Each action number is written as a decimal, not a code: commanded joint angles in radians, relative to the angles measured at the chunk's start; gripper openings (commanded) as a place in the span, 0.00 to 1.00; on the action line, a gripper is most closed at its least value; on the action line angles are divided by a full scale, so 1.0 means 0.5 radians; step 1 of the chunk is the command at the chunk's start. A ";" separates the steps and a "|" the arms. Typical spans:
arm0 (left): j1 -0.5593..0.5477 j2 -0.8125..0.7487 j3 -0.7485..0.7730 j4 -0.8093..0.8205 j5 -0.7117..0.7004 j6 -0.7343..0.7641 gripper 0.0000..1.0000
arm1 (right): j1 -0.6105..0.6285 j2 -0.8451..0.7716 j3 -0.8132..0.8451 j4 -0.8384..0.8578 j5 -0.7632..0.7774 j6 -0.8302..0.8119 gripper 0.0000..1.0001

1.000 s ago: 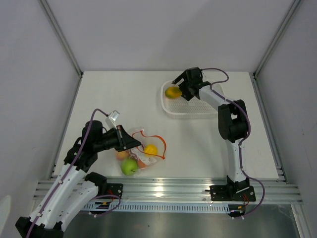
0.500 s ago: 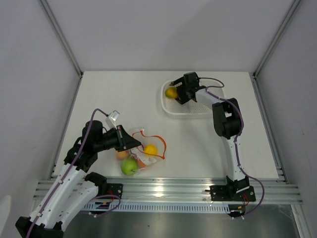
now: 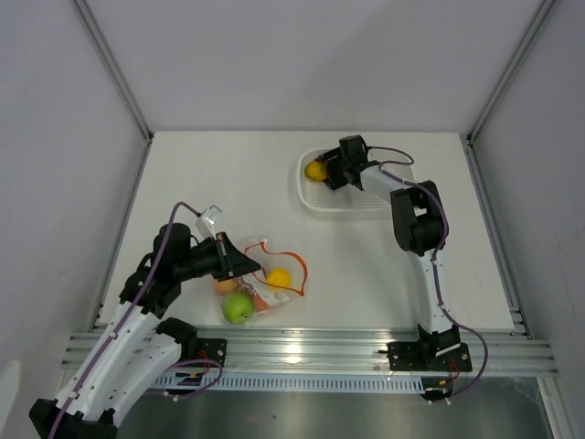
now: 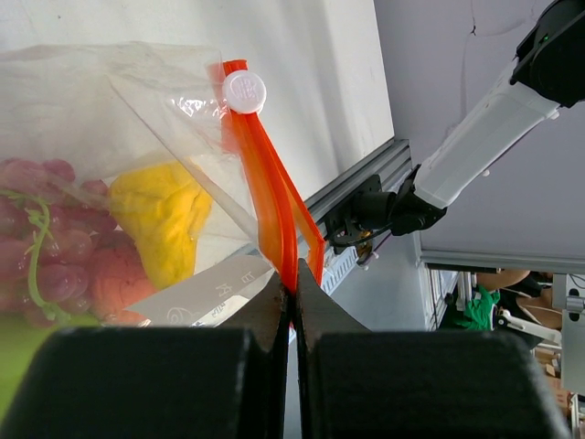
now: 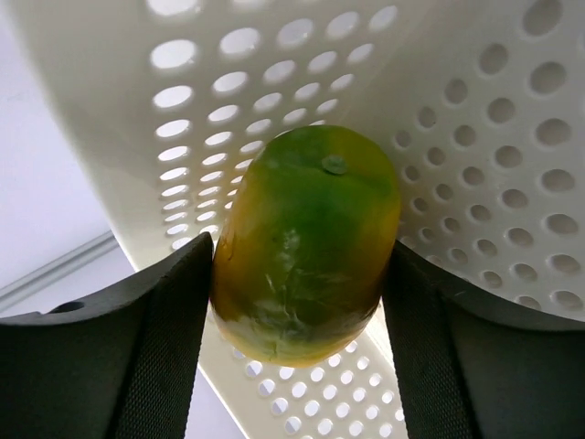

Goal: Place the food in the zip-top bag and seal the zipper
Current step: Pick up the fake fruit from the bin, then place the fake fruit in the zipper food storage bag.

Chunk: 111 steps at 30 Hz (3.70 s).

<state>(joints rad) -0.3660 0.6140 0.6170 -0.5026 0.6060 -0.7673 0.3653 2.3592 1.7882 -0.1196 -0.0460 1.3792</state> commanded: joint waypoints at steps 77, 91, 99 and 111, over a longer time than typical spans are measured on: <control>0.014 -0.194 0.251 -0.372 0.021 -0.012 0.01 | 1.389 -2.138 -1.763 0.432 -0.417 -2.283 0.21; 0.014 -0.124 0.306 -0.425 0.083 0.077 0.00 | 1.506 -2.163 -1.797 0.338 -0.653 -2.500 0.39; 0.014 -0.148 0.343 -0.449 0.123 0.093 0.01 | 1.506 -1.887 -1.610 0.285 -0.727 -2.473 0.54; 0.014 -0.222 0.309 -0.458 0.126 0.047 0.01 | 1.509 -1.791 -1.459 0.067 -0.491 -2.458 0.99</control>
<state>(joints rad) -0.3660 0.5224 0.7471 -0.7589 0.6365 -0.7406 1.1122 1.5070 1.0477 -0.0647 -0.3397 0.1547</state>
